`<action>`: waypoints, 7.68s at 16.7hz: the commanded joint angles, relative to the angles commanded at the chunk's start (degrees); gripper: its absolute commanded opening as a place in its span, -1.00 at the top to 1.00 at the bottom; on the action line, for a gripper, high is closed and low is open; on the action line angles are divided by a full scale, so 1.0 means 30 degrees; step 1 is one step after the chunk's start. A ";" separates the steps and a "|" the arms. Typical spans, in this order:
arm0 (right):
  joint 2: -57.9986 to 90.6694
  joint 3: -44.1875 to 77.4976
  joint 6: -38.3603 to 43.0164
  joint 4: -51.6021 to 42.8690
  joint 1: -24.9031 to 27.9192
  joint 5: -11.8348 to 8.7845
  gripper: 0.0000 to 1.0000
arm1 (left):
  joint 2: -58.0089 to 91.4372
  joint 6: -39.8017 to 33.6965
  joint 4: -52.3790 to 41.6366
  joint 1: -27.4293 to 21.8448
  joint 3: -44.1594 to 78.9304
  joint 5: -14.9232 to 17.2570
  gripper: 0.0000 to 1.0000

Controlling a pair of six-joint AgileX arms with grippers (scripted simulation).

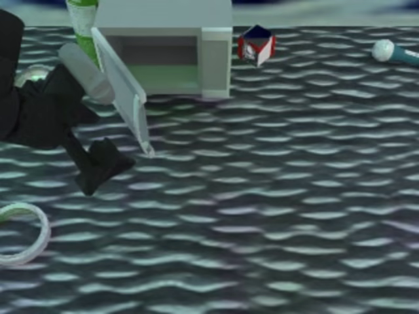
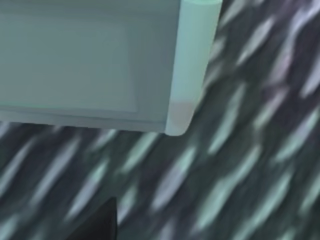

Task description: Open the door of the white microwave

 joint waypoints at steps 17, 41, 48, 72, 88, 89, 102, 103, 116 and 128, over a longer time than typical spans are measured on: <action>0.0000 0.0000 0.0000 0.0000 0.0000 0.0000 -1.00 | 0.7754 -1.4383 -1.1106 -0.3359 1.4268 -0.6210 -1.00; 0.0000 0.0000 0.0000 0.0000 0.0000 0.0000 -1.00 | 1.3744 -3.2412 -2.0419 -0.6625 2.6554 -1.4385 -1.00; 0.0000 0.0000 0.0000 0.0000 0.0000 0.0000 -1.00 | 1.2233 -3.1699 -1.4436 -0.5885 1.9169 -1.4290 -1.00; 0.0000 0.0000 0.0000 0.0000 0.0000 0.0000 -1.00 | 1.2101 -3.1585 -1.3631 -0.5782 1.8319 -1.4276 1.00; 0.0000 0.0000 0.0000 0.0000 0.0000 0.0000 -1.00 | 1.5896 -3.0080 -2.0695 -0.4199 2.6563 -0.9660 1.00; 0.0000 0.0000 0.0000 0.0000 0.0000 0.0000 -1.00 | 1.6102 -2.9980 -2.1051 -0.4121 2.6917 -0.9404 1.00; 0.0000 0.0000 0.0000 0.0000 0.0000 0.0000 -1.00 | 1.5457 -2.9930 -1.9134 -0.4072 2.4255 -0.9296 1.00; 0.0000 0.0000 0.0000 0.0000 0.0000 0.0000 -1.00 | 1.5443 -2.9929 -1.9101 -0.4071 2.4208 -0.9296 1.00; 0.0000 0.0000 0.0000 0.0000 0.0000 0.0000 -1.00 | 1.5443 -2.9929 -1.9101 -0.4071 2.4208 -0.9296 1.00; 0.0000 0.0000 0.0000 0.0000 0.0000 0.0000 -1.00 | 1.5333 -2.9938 -1.9074 -0.4134 2.4221 -0.9270 1.00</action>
